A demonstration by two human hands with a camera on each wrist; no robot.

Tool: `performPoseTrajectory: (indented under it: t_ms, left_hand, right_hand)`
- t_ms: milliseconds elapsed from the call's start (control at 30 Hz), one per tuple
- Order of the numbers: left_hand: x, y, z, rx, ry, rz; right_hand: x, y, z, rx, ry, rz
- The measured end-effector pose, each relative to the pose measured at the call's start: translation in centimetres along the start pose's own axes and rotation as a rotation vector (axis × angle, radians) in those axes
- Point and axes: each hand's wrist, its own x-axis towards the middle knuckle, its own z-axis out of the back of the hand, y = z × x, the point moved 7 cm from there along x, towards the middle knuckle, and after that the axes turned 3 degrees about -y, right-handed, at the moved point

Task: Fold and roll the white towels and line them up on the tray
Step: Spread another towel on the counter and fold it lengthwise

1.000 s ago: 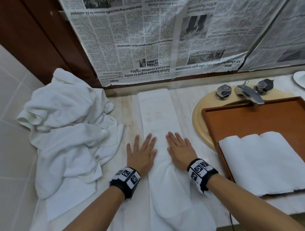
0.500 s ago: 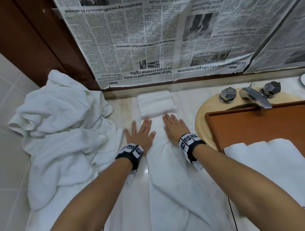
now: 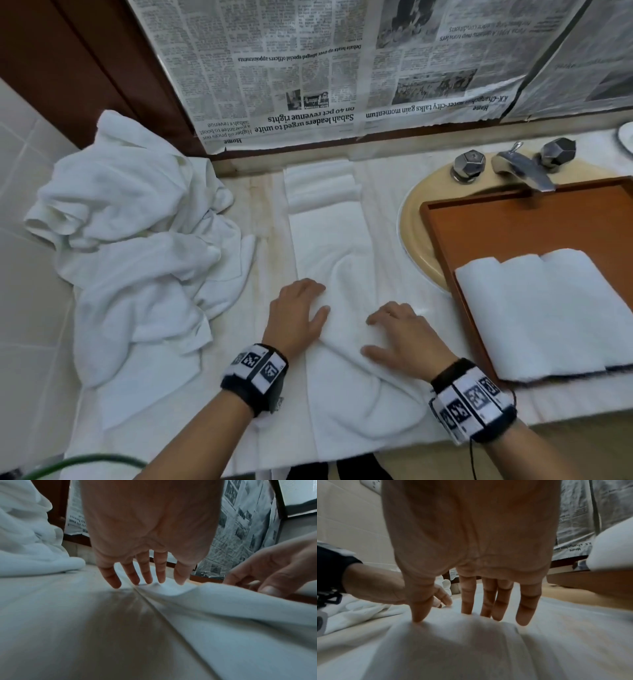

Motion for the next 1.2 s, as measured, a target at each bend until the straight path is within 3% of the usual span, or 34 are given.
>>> performPoseTrajectory:
  t_ms: [267,500,800,1000,1100,1200]
  left_hand:
    - [-1.7,0.3,-1.0,0.143,0.015,0.104]
    - [-1.5,-0.1,-1.0,0.092,0.034,0.182]
    - [-2.9,1.0,-1.7,0.143,0.043,0.046]
    - [-4.4,1.4,-2.1,0.074,-0.001,-0.042]
    - [-6.1,0.8,-2.2,0.003,-0.05,-0.041]
    - [-8.3,0.0,-2.3,-0.019,-0.068,-0.029]
  right_hand:
    - [-2.6,0.2,0.0,-0.138,-0.07,-0.051]
    - [-9.5,5.3,0.0,-0.132,-0.144,0.018]
    - [-11.7,11.5,-9.2,-0.159,-0.201,0.015]
    - [-11.6,12.0,-11.9,-0.147,-0.219,-0.002]
    - [-11.9,11.7,-12.2,-0.013,-0.147,0.086]
    - [-13.8,10.1,-9.9,0.245,-0.262,0.129]
